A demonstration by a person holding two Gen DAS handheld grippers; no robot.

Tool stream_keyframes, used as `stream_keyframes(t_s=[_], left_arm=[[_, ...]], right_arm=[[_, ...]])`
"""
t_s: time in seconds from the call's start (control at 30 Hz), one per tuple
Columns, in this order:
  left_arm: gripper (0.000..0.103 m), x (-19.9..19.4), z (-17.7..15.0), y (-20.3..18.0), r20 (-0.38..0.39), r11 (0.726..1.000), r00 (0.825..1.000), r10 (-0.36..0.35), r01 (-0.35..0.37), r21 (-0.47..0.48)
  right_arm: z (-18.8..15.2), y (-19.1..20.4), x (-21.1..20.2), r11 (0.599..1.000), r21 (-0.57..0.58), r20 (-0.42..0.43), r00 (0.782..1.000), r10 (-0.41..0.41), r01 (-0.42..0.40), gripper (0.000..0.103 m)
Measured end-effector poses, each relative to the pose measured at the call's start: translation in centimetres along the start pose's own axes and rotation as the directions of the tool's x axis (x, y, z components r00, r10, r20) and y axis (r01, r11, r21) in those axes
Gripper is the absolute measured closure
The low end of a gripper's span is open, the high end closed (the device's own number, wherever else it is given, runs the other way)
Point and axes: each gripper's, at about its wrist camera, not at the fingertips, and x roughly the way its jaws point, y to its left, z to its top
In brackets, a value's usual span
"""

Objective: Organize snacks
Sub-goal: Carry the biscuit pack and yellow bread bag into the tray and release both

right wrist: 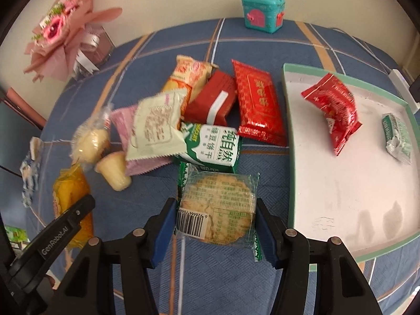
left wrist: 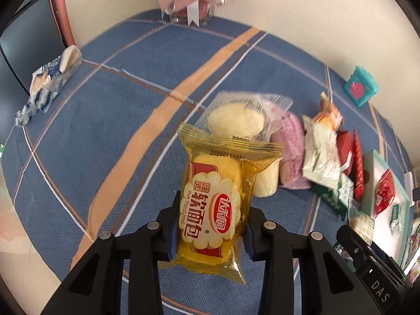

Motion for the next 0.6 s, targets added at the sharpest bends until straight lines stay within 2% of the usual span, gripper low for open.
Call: stream_keyframes(t_s=[0.3, 0.47, 0.6], left_arm=[[0.063, -3.1, -0.1, -1.1, 0.088, 1.0, 0.996, -0.02, 0.019, 0.012], [0.063, -3.4, -0.5, -3.3, 0.073, 0.998, 0.997, -0.032, 0.027, 0.062], [0.063, -3.8, -1.1, -6.1, 0.08, 0.989, 0.996, -0.035, 0.023, 0.147]], right_arm=[[-0.4, 0.3, -2.4, 1.0, -0.01, 0.033, 0.999, 0.012, -0.012, 0.042], [-0.7, -0.6, -2.5, 1.0, 0.003, 0.033, 0.999, -0.006, 0.006, 0.042], [-0.4, -2.4, -3.1, 0.998, 0.046, 0.051, 0.998, -0.04, 0.038, 0.042]])
